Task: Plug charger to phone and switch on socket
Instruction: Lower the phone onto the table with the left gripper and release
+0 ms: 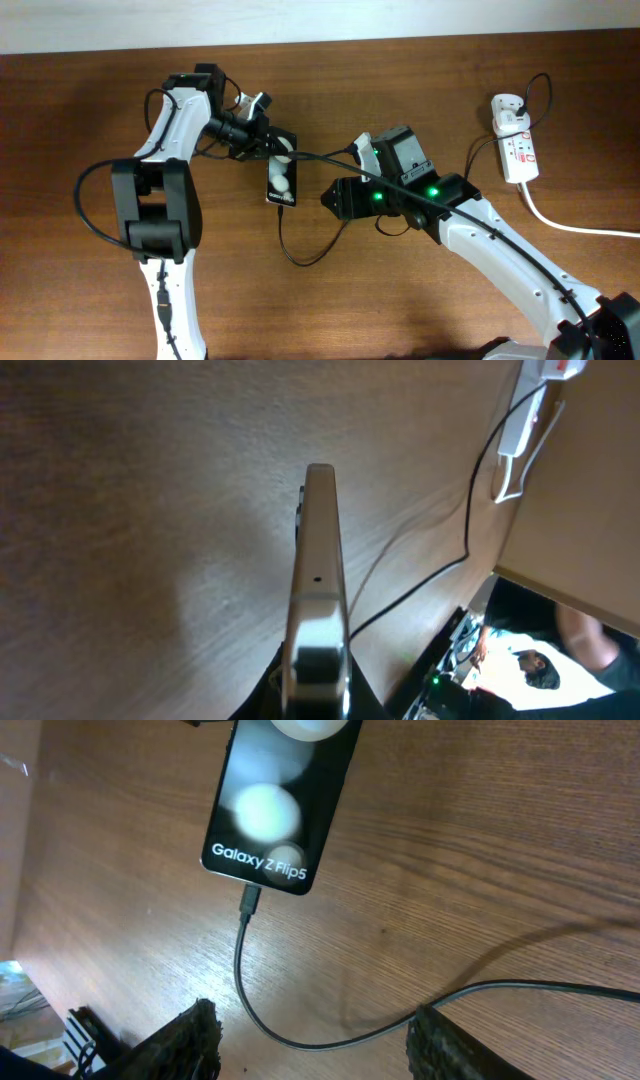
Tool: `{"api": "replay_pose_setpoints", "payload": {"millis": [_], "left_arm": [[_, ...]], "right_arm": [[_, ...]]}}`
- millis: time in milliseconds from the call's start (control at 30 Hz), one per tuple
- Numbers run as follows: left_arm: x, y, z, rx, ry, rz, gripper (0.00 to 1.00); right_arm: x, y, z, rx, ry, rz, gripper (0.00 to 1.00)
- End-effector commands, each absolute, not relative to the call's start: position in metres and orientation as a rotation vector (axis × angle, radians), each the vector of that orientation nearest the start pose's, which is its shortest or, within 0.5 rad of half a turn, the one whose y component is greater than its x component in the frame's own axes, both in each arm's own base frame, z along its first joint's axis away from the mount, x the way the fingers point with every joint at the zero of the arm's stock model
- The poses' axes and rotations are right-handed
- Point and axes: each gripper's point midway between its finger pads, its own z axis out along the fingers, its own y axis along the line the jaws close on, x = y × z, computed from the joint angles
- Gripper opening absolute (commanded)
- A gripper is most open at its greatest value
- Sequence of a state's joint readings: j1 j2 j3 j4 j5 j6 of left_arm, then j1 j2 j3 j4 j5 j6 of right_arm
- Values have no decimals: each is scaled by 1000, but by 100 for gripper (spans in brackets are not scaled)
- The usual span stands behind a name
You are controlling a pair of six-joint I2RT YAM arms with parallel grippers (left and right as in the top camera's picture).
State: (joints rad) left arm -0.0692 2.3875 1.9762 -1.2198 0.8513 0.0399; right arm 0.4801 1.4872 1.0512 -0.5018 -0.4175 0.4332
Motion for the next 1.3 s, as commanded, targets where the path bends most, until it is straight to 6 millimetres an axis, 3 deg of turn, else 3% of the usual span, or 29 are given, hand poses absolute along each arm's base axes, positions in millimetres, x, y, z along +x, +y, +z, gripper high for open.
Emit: {"api": "replay_pose_setpoints", "payload": {"millis": [0, 200, 367, 433, 500, 633, 800, 833, 1000, 1067, 1133, 1200, 1267], "left_arm": [[441, -163, 43, 55, 2943, -1371, 0], [438, -159, 10, -1, 3018, -1337, 0], [438, -151, 2, 7, 3060, -1237, 1], [437, -147, -2, 10, 3080, -1187, 13], [437, -145, -4, 14, 3089, -1164, 33], [437, -140, -8, 19, 3111, -1104, 57], [436, -123, -20, 33, 3171, -910, 63], [436, -116, -24, 31, 3191, -837, 70], [438, -83, -38, 44, 3248, -517, 89], [438, -68, -41, -32, 3270, -380, 90], [444, -60, -31, -107, 3256, -365, 90], [455, -55, -4, -120, 3208, -363, 90], [469, -52, 37, -111, 3121, -361, 90]], "right_arm": [[311, 237, 150, -251, 2583, 865, 63], [311, 237, 150, -251, 2583, 865, 63], [311, 237, 150, -251, 2583, 864, 63], [311, 237, 150, -251, 2583, 865, 63], [311, 237, 150, -251, 2583, 865, 63], [310, 236, 149, -250, 2590, 863, 63], [306, 234, 146, -246, 2615, 856, 63], [305, 234, 145, -244, 2622, 854, 63], [299, 231, 140, -237, 2658, 844, 63], [296, 230, 139, -234, 2672, 840, 64], [292, 228, 136, -240, 2694, 831, 64], [289, 226, 134, -267, 2706, 823, 64], [286, 225, 133, -264, 2722, 818, 64]]}}
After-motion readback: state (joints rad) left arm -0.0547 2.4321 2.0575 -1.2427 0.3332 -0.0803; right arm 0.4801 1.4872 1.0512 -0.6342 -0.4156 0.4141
